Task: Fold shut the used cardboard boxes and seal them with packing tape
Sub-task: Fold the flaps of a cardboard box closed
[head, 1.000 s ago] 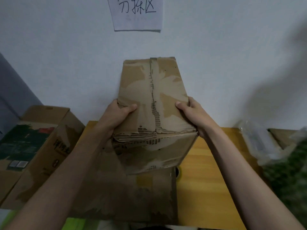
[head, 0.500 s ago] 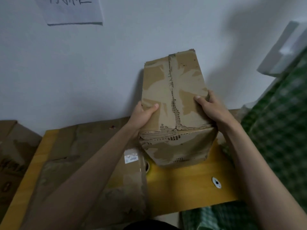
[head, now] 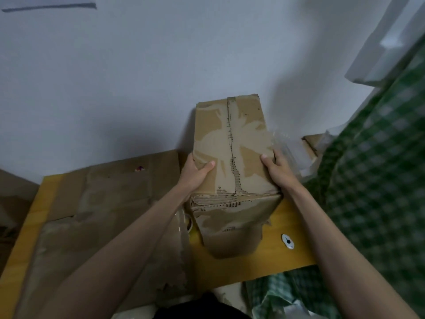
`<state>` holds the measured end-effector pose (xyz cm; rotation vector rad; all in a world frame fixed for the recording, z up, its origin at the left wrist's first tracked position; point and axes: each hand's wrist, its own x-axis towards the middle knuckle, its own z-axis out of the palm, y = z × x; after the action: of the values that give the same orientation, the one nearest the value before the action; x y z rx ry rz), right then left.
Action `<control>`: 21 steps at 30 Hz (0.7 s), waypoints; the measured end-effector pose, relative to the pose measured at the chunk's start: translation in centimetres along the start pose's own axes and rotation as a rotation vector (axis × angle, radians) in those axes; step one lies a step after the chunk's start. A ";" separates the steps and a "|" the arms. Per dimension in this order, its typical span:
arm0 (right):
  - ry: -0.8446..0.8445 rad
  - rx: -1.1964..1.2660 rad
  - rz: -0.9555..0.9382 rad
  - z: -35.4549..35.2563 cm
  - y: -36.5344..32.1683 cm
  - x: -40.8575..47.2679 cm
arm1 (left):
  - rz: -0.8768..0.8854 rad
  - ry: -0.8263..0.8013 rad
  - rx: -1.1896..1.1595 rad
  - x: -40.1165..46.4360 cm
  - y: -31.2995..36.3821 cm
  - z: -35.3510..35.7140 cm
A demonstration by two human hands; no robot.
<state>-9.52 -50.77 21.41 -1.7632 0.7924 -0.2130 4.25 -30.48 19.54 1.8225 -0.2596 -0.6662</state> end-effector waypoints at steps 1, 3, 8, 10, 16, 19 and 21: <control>0.003 0.003 -0.016 0.2 0.4 0.5 | 0.011 0.009 0.011 0.2 -0.1 0.0; 0.008 0.011 -0.029 0.3 1.1 1.3 | 0.020 0.017 0.027 0.7 -0.3 0.1; 0.012 0.060 -0.019 0.9 2.9 2.2 | 0.027 0.038 0.050 1.6 -0.9 0.7; 0.016 0.066 -0.009 1.3 3.9 2.6 | 0.025 0.037 0.050 1.6 -1.4 1.1; 0.011 0.088 0.066 2.1 6.5 3.1 | -0.005 0.028 0.032 0.9 -3.9 2.3; 0.014 0.071 0.076 2.3 6.7 3.5 | -0.022 0.034 0.012 1.2 -4.0 2.1; 0.019 0.055 0.066 2.3 6.1 3.6 | -0.038 0.045 -0.012 1.0 -4.1 1.9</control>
<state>-8.08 -52.02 14.20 -1.6830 0.8499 -0.2058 3.41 -31.07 14.98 1.8324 -0.1917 -0.6510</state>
